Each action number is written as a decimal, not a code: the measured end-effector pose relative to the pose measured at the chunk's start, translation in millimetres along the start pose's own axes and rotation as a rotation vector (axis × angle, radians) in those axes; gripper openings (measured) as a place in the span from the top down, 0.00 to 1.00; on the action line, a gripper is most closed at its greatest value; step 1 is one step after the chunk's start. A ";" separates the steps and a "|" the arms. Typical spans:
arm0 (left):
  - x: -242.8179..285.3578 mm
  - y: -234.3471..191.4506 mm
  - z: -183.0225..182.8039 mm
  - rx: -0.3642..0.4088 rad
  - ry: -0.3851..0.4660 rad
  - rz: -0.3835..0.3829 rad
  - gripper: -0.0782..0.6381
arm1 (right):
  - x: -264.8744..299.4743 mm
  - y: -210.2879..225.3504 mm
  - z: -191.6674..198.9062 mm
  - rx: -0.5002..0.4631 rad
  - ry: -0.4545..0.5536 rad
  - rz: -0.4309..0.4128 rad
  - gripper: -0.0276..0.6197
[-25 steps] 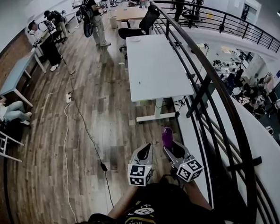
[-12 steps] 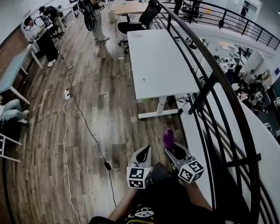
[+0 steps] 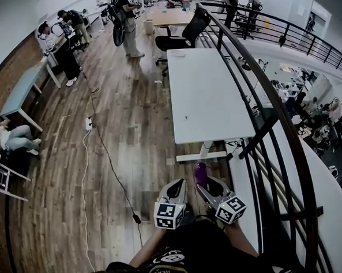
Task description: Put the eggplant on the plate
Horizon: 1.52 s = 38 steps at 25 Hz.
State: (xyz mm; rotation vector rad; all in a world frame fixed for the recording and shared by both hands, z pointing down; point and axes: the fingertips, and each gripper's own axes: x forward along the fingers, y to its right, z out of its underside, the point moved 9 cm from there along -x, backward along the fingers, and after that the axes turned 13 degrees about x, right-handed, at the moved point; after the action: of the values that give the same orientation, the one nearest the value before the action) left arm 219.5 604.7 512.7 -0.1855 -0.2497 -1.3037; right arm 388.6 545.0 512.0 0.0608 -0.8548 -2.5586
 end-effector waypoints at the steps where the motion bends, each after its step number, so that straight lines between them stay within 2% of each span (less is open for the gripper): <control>1: 12.1 -7.6 -8.2 0.015 0.007 -0.004 0.88 | 9.9 7.0 -9.6 -0.001 0.005 -0.014 0.68; 5: 53.6 -31.5 -29.7 0.058 0.012 -0.033 0.88 | 46.9 37.3 -37.4 0.003 0.000 -0.067 0.68; 8: 78.2 -47.4 -30.9 0.065 0.004 -0.044 0.88 | 72.9 56.2 -51.0 -0.024 -0.017 -0.099 0.68; 16: 137.5 -112.3 -30.7 0.005 -0.026 -0.005 0.88 | 138.7 97.1 -67.8 0.040 -0.025 -0.021 0.68; 20: 179.9 -164.6 -31.1 0.022 -0.027 0.035 0.88 | 191.4 119.4 -78.3 0.040 -0.015 0.033 0.68; 27: 231.9 -276.3 -69.4 0.077 0.006 0.098 0.88 | 299.5 130.9 -126.8 0.005 0.048 0.090 0.68; 32: 252.1 -346.9 -75.5 0.060 0.002 0.114 0.88 | 368.3 131.9 -141.6 -0.004 0.067 0.109 0.68; 38: 283.1 -404.0 -78.9 0.046 -0.001 0.105 0.88 | 432.3 145.1 -157.4 0.011 0.032 0.101 0.68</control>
State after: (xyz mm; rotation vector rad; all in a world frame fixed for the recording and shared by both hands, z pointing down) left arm -96.1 217.5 515.7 -0.1581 -0.2675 -1.1931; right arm 83.3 171.5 510.3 0.0597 -0.8389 -2.4525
